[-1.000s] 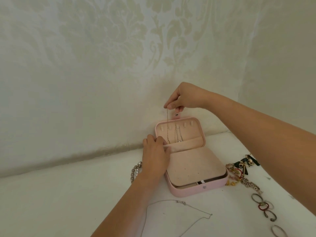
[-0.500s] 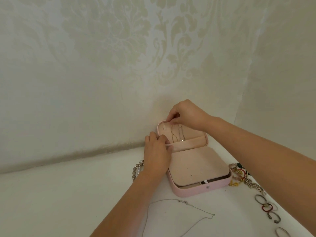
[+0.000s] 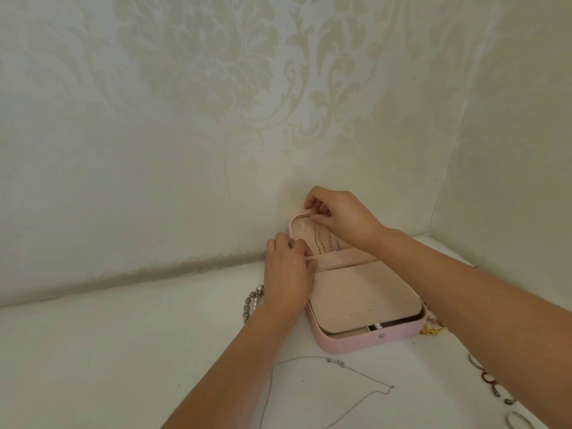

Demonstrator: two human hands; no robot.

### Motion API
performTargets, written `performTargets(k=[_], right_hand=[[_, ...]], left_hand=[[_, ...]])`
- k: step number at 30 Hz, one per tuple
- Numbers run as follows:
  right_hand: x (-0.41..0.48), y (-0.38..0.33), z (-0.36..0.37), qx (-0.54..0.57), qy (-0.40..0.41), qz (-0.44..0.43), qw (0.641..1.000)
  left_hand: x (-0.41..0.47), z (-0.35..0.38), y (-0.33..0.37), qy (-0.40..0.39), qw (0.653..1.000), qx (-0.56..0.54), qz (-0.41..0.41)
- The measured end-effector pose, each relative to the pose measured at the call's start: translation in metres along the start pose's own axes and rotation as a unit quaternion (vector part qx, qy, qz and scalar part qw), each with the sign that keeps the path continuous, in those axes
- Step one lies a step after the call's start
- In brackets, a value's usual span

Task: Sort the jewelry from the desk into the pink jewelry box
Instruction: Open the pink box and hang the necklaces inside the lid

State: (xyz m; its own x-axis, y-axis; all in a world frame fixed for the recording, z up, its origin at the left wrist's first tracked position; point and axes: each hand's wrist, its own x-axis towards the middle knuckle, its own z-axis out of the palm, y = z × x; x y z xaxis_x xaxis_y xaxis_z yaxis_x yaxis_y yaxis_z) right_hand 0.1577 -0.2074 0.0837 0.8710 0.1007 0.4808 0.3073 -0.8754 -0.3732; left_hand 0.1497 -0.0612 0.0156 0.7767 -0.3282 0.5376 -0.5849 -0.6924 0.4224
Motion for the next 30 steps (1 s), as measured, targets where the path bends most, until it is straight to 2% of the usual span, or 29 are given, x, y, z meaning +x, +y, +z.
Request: performTargets(k=[5,12,15,20,26,30], right_hand=[[0.000,-0.003,-0.003,-0.038,-0.042,-0.026,0.998],[0.001,0.002,-0.001,-0.151,0.017,-0.077,0.985],[0.000,0.006,0.001,-0.159,0.042,-0.123,0.979],[0.002,0.010,0.003,-0.139,0.064,-0.137,0.979],[0.008,0.012,-0.006,-0.123,0.083,-0.123,0.981],[0.009,0.014,-0.009,-0.116,0.068,-0.093,0.986]], left_hand=[[-0.001,0.001,0.000,0.008,1.000,-0.004,-0.001],[-0.001,0.002,-0.001,0.028,0.999,-0.010,0.013],[-0.001,0.002,-0.001,0.043,0.999,-0.009,0.024],[0.001,0.002,-0.001,0.058,0.998,-0.001,0.039],[0.002,0.006,0.000,0.077,0.996,-0.011,0.048],[0.002,0.006,-0.001,0.072,0.996,-0.017,0.041]])
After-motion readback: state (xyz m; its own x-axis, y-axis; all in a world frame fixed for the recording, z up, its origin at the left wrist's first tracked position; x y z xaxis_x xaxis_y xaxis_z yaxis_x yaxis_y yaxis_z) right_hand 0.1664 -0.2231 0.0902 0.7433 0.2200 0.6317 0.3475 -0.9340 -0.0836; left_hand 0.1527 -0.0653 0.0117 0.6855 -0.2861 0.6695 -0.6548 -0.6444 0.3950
